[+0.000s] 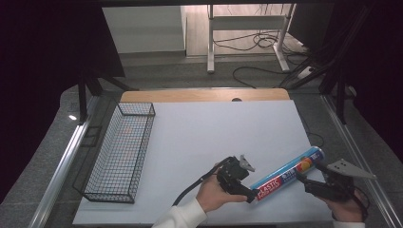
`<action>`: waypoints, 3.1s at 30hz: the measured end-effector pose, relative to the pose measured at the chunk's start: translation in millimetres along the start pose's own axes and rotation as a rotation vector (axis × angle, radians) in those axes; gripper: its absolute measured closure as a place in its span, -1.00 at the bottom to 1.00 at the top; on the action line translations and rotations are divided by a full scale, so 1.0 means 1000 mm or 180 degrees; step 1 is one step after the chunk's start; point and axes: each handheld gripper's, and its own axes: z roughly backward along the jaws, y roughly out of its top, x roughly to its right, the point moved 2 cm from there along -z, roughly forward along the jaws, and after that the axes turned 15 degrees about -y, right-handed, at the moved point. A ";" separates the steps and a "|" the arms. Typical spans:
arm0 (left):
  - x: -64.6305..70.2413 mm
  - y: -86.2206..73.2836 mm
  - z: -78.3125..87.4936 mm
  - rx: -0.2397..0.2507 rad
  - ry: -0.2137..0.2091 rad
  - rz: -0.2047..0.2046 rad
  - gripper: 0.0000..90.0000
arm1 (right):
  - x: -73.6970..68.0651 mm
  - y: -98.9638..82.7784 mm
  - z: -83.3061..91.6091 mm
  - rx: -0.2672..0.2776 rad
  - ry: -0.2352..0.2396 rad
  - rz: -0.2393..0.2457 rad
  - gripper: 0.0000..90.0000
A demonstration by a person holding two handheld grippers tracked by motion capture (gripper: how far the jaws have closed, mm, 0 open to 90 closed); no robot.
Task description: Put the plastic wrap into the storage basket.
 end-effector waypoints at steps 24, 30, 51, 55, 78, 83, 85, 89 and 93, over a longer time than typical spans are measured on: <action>-0.014 0.005 -0.068 -0.0615 -0.0103 0.0271 -0.31 | 0.007 -0.002 0.000 -0.0015 -0.0092 -0.0031 -0.57; -0.017 -0.001 -0.061 -0.0699 -0.0059 0.0232 -0.30 | 0.008 -0.003 0.002 -0.0009 -0.0112 -0.0019 -0.57; -0.031 -0.122 0.044 -0.0751 -0.0058 0.0132 -0.31 | -0.001 -0.002 -0.002 -0.0043 -0.0073 0.0063 -0.57; -0.033 -0.136 0.055 -0.0758 -0.0052 0.0156 -0.31 | -0.001 -0.002 -0.002 -0.0048 -0.0079 0.0047 -0.57; -0.076 -0.045 0.019 -0.0647 -0.0098 0.0430 -0.80 | -0.003 -0.004 -0.007 -0.0090 -0.0066 0.0110 -0.59; -0.085 -0.030 0.007 -0.0745 -0.0180 0.0444 -0.79 | -0.003 -0.005 -0.009 -0.0121 -0.0073 0.0124 -0.59; -0.086 -0.024 0.003 -0.0796 -0.0183 0.0446 -0.78 | -0.004 -0.005 -0.009 -0.0127 -0.0073 0.0125 -0.59; -0.082 -0.020 -0.011 -0.0967 -0.0123 0.0460 -0.69 | -0.005 -0.006 -0.010 -0.0150 -0.0077 0.0150 -0.59; -0.080 -0.018 -0.013 -0.1059 -0.0133 0.0439 -0.51 | -0.005 -0.006 -0.011 -0.0157 -0.0079 0.0162 -0.59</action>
